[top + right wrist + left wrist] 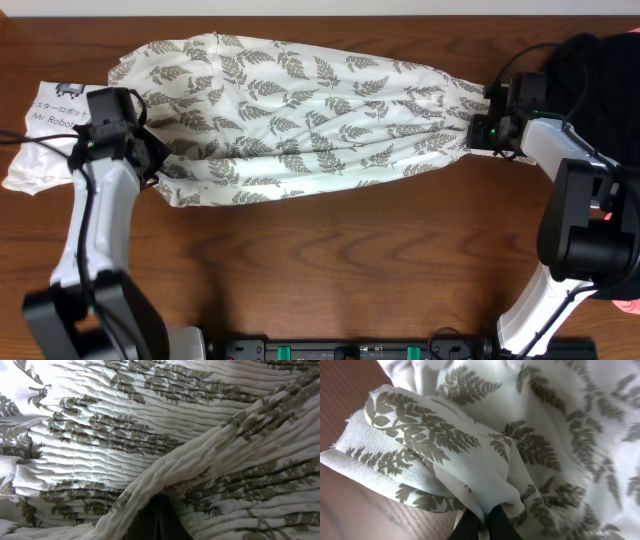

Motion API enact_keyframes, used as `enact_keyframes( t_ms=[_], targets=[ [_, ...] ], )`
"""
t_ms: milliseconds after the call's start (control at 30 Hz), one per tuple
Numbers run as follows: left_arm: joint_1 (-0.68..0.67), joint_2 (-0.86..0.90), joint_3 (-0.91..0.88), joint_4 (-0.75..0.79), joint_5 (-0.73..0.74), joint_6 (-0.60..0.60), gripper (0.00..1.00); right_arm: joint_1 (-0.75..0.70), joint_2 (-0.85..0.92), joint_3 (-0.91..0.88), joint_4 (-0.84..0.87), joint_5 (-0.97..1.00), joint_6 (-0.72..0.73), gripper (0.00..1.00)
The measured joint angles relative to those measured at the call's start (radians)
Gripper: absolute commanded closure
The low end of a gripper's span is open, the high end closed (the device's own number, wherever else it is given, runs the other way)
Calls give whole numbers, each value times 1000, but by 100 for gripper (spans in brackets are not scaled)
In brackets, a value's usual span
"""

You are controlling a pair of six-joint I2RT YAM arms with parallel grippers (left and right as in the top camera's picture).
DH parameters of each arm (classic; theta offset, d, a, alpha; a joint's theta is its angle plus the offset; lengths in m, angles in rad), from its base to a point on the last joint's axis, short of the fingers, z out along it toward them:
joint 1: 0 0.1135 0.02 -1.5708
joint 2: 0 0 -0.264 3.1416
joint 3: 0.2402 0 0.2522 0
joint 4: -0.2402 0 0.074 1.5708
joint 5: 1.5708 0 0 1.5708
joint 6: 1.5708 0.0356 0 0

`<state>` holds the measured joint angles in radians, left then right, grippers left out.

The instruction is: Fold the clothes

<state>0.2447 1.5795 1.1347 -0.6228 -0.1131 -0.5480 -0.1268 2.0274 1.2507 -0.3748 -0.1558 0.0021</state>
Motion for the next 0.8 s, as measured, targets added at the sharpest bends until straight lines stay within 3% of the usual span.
enact_keyframes(
  t_ms=[200, 467, 800],
  targets=[
    [0, 123, 98, -24, 0, 3, 94, 0, 0, 1, -1, 0, 0, 99],
    [0, 148, 237, -23, 1, 18, 94, 0, 0, 1, -2, 0, 0, 99],
    [-2, 153, 242, 61, 1, 49, 94, 0, 1, 2, -2, 0, 0, 99]
  ],
)
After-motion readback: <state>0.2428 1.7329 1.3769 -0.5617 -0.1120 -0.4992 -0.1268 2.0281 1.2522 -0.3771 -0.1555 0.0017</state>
